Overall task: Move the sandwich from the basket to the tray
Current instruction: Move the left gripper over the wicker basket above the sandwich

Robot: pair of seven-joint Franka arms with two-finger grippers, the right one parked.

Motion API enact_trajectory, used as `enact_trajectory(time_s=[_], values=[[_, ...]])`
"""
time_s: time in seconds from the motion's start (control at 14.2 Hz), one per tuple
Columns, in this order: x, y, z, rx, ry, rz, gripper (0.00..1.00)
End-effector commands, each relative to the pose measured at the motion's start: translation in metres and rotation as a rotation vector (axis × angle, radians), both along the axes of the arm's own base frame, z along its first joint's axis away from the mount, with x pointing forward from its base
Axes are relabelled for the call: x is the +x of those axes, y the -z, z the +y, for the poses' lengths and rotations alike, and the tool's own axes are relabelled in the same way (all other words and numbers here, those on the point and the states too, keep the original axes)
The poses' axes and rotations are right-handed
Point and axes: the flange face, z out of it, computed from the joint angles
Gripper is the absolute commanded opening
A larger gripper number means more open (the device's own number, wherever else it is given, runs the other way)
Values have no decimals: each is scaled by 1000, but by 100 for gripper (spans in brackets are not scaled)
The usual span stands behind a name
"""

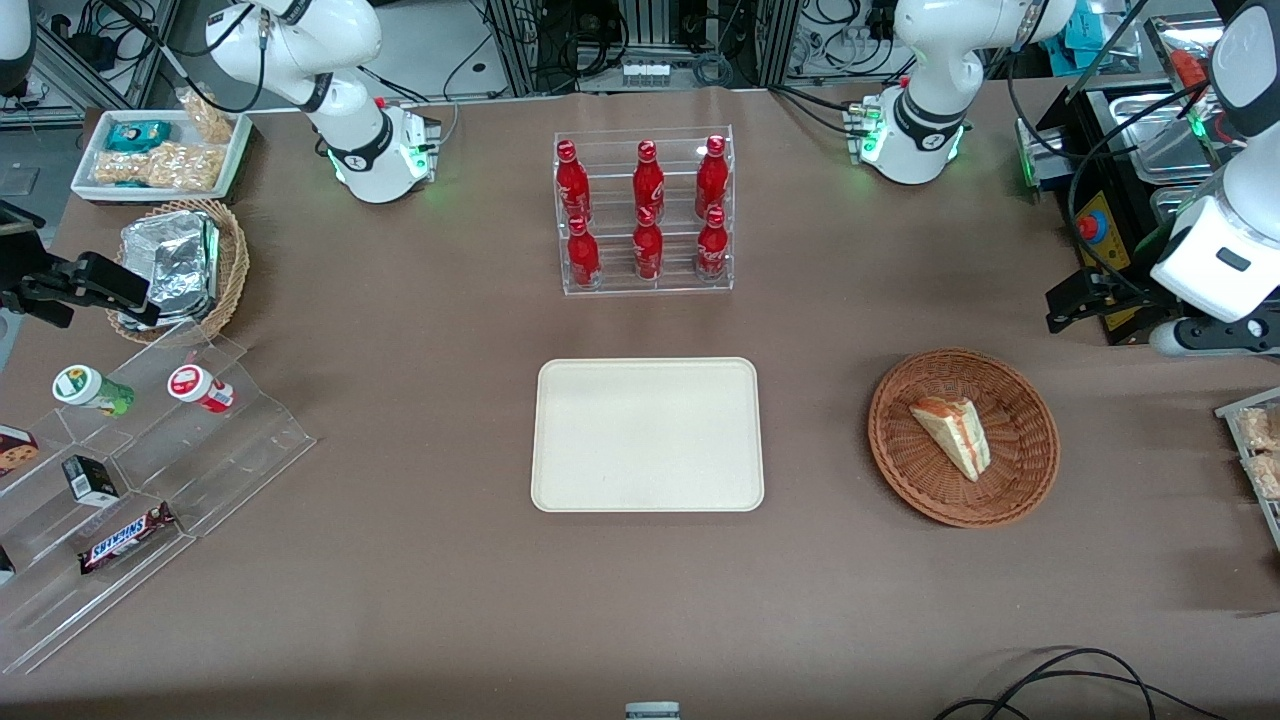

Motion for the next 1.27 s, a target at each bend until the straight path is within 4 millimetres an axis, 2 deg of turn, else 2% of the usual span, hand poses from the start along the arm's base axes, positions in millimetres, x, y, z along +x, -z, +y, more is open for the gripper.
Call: enact_trajectory(time_s=[0.0, 0.35, 0.64, 0.92, 1.06, 1.2], values=[[1, -1, -2, 6, 18, 18, 100], [0, 2, -7, 7, 29, 30, 100], [3, 28, -5, 8, 23, 80, 100], [20, 103, -2, 24, 23, 165, 100], [19, 151, -3, 22, -17, 145, 100], [11, 201, -5, 23, -139, 80, 100]])
